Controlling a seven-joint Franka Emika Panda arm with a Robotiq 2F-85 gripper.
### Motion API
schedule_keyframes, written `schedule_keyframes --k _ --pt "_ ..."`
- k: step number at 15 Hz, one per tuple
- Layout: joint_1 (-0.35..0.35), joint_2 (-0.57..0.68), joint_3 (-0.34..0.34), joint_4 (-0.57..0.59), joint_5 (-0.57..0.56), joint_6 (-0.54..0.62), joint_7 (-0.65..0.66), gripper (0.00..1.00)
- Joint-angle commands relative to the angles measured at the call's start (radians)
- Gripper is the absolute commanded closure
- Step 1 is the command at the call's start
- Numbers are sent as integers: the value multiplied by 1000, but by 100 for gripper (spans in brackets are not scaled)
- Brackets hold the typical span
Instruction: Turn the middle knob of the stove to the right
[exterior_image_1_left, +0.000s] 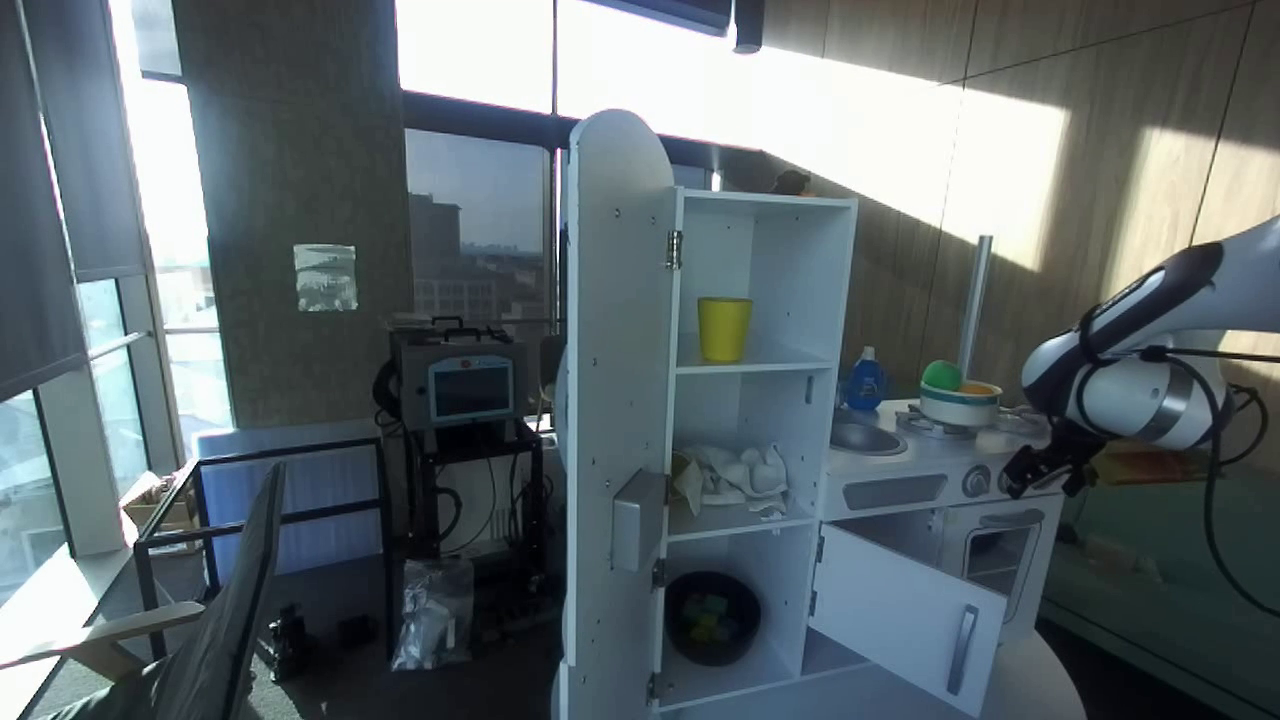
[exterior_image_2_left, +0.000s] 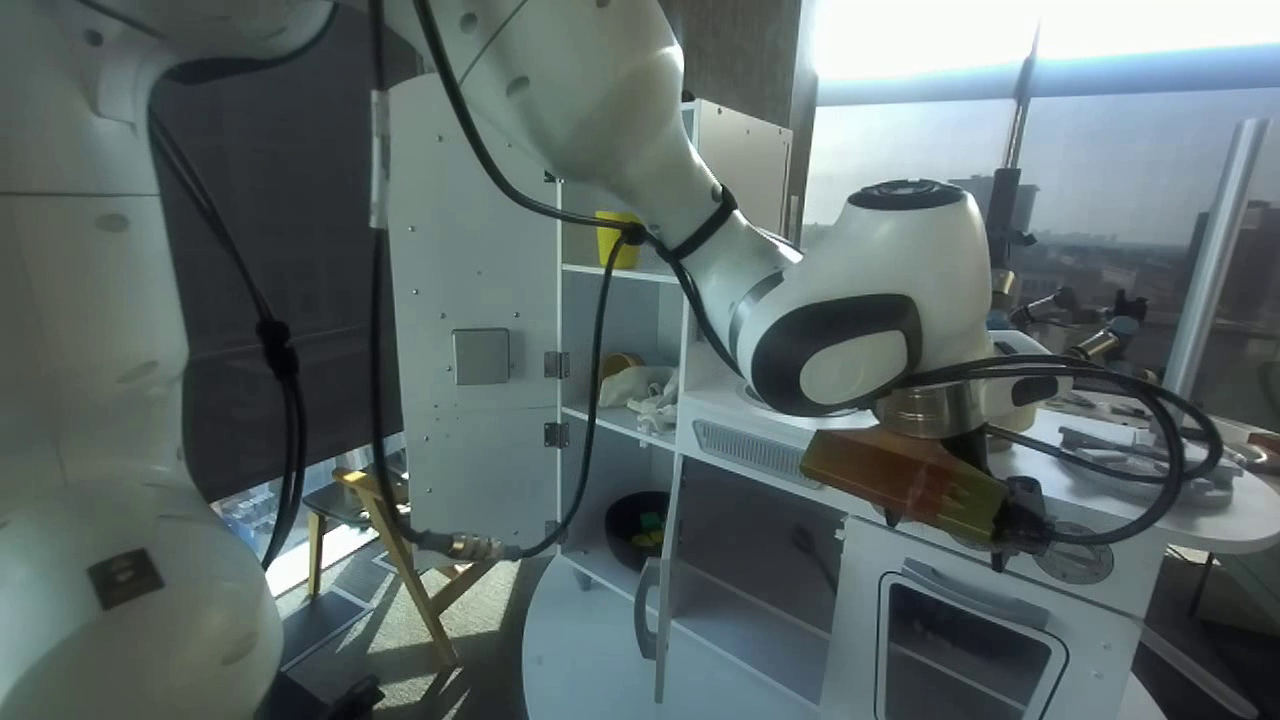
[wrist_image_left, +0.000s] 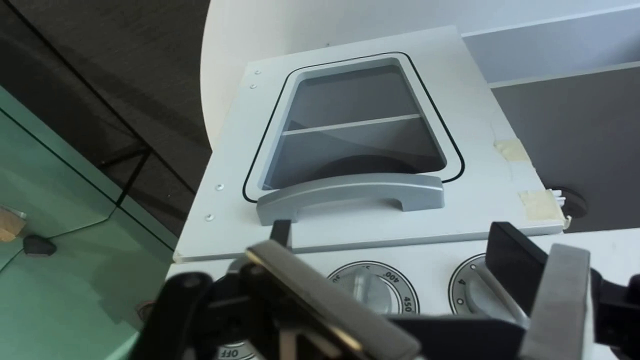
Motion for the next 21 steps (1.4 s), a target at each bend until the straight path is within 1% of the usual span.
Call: schedule_keyframes --k 1,3,6,7,9,12,13,15,17,18,19,21 --pt "-9 49 -16 67 24 -39 -41 0" --pt "-12 68 -21 91 30 -58 -60 0" --pt "-19 72 -19 126 88 -135 -207 0" --pt "-11 56 -17 75 37 -81 -113 0" --pt "-12 61 -17 93 61 -110 -161 0" --pt "-14 72 -16 104 74 -104 -183 0" --pt "-14 89 -18 115 64 -109 -158 0" --pt "-13 107 -16 133 70 -113 -155 0" --pt "-9 119 -17 144 41 -104 -128 0" --pt "-96 115 73 149 11 -101 -106 0" --pt "-106 120 89 157 -6 -94 -102 0" --pt "-149 122 142 171 -35 -87 -114 0"
